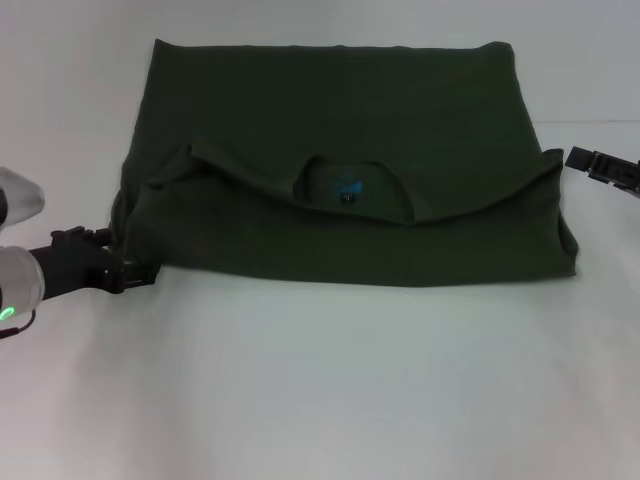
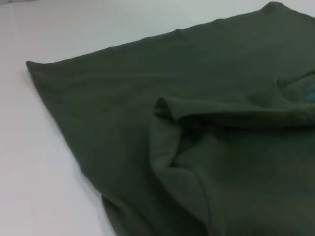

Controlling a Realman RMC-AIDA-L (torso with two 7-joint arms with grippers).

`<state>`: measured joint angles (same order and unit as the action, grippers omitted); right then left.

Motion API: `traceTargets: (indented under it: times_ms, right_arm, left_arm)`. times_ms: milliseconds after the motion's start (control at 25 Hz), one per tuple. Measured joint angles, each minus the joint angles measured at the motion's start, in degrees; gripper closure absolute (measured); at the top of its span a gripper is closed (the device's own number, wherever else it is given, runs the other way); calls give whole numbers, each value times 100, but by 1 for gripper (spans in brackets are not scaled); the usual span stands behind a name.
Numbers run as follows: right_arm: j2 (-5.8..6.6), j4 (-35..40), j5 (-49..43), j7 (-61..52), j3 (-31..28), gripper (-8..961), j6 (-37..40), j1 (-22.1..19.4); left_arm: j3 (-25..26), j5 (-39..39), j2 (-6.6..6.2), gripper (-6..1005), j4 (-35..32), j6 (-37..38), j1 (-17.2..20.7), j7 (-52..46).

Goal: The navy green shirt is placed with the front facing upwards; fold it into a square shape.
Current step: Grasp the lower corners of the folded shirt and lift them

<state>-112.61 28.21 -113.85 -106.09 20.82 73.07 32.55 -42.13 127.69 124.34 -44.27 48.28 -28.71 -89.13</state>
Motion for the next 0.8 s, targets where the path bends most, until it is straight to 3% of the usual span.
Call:
traceTargets:
  times_ms: [480, 800]
  right_arm:
    - [-6, 0, 7, 1, -7, 266, -5, -14]
    - [-6, 6, 6, 7, -71, 268, -3, -52]
  left_arm:
    - [-236, 260, 3, 139, -21, -86, -53, -7]
    - [-269, 275, 11, 386, -56, -60, -59, -19]
